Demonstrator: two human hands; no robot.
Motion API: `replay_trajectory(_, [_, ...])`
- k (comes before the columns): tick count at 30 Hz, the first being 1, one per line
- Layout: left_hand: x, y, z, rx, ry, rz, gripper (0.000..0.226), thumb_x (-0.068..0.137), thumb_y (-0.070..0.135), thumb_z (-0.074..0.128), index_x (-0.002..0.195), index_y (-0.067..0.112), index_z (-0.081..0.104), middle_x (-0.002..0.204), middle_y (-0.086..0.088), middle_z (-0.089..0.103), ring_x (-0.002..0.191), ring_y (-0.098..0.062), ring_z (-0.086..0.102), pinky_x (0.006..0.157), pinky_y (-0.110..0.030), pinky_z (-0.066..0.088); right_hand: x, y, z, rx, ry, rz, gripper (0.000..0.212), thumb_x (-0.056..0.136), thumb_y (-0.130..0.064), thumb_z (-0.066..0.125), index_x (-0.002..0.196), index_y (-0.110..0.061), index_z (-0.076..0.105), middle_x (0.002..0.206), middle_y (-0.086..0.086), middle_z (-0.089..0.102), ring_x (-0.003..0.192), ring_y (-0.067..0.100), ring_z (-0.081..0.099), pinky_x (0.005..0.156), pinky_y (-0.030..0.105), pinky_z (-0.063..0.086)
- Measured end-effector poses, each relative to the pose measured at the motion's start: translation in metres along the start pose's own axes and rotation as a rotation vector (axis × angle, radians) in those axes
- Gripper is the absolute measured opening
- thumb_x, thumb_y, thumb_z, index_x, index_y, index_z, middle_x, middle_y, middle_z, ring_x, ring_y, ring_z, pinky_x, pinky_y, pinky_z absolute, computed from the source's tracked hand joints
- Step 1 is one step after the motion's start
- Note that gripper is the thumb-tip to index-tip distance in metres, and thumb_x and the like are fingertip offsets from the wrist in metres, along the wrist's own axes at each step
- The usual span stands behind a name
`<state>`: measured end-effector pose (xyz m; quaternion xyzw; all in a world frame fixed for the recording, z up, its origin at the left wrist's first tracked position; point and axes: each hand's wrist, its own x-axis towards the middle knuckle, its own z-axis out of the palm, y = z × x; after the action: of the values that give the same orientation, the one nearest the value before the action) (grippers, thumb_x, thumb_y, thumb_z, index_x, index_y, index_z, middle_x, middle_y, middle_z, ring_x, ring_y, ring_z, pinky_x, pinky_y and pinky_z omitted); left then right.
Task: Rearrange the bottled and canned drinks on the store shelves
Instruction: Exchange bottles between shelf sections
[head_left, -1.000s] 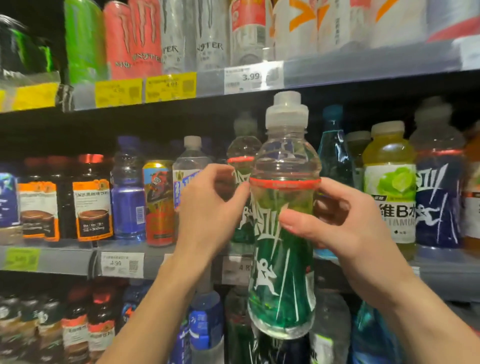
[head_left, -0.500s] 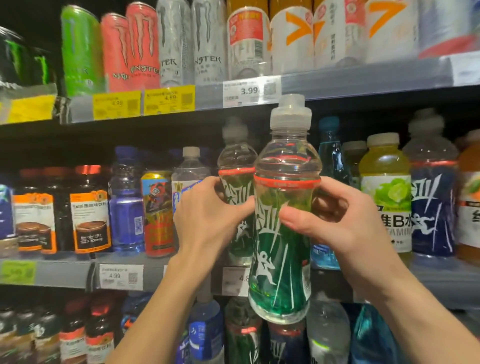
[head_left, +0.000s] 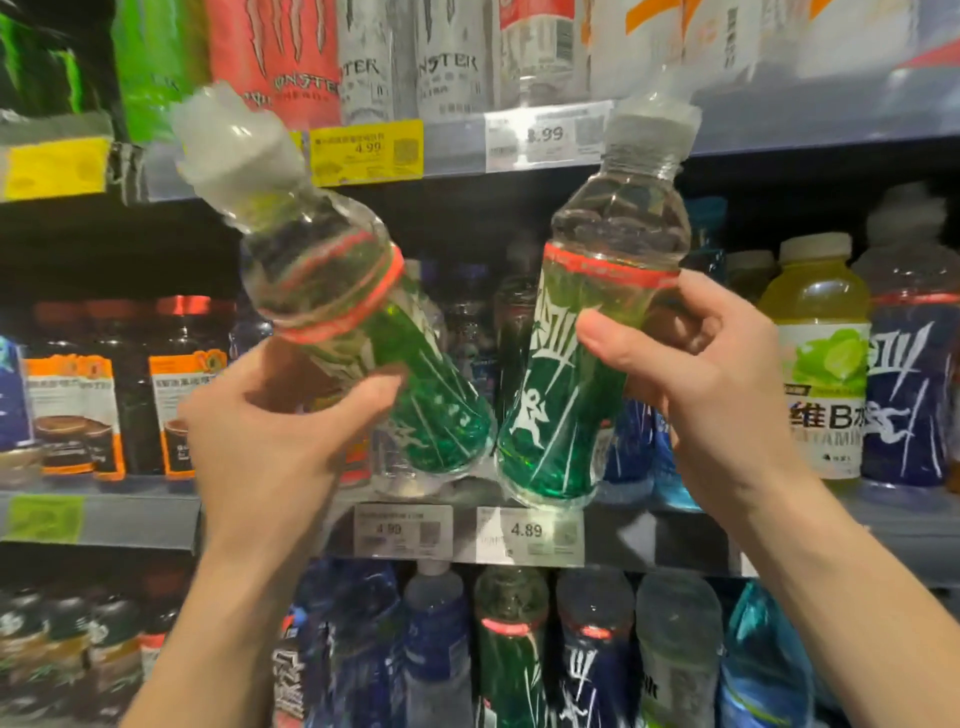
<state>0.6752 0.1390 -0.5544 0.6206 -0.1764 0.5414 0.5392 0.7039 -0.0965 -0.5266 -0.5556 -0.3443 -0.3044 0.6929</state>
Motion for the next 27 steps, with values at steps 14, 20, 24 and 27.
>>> replay_trajectory(14, [0.008, -0.030, -0.061, 0.160, -0.012, -0.110, 0.066, 0.063, 0.059, 0.090, 0.103, 0.010, 0.071, 0.096, -0.007, 0.076, 0.087, -0.031, 0.074, 0.078, -0.052, 0.060, 0.003, 0.027, 0.044, -0.605, 0.157, -0.161, 0.052, 0.071, -0.039, 0.089, 0.115, -0.022, 0.065, 0.105, -0.014, 0.069, 0.100, 0.005, 0.066, 0.087, 0.023, 0.053])
replay_trajectory(20, [-0.002, 0.007, -0.045, 0.010, -0.059, -0.080, 0.045, 0.059, 0.040, 0.091, 0.095, 0.018, 0.077, 0.089, 0.002, 0.079, 0.085, -0.020, 0.075, 0.077, -0.034, 0.061, 0.003, 0.038, 0.049, -0.685, 0.155, -0.133, 0.047, 0.072, -0.040, 0.088, 0.112, -0.029, 0.064, 0.106, -0.010, 0.068, 0.101, 0.009, 0.063, 0.088, 0.024, 0.052])
replay_trajectory(24, [-0.005, 0.021, -0.033, -0.083, -0.109, -0.072, 0.034, 0.058, 0.030, 0.081, 0.091, 0.022, 0.077, 0.087, 0.010, 0.079, 0.082, -0.009, 0.075, 0.072, -0.017, 0.056, 0.003, 0.045, 0.051, -0.785, 0.118, -0.146, 0.052, 0.071, -0.043, 0.088, 0.115, -0.023, 0.068, 0.107, -0.005, 0.063, 0.100, 0.004, 0.052, 0.085, 0.004, 0.036])
replay_trajectory(27, [-0.005, 0.018, -0.032, -0.089, -0.114, -0.080, 0.033, 0.059, 0.025, 0.083, 0.091, 0.023, 0.076, 0.087, 0.011, 0.079, 0.082, -0.009, 0.075, 0.074, -0.018, 0.058, 0.003, 0.047, 0.054, -0.819, 0.131, -0.141, 0.060, 0.070, -0.046, 0.087, 0.120, -0.020, 0.065, 0.109, -0.003, 0.060, 0.096, 0.001, 0.048, 0.084, 0.007, 0.036])
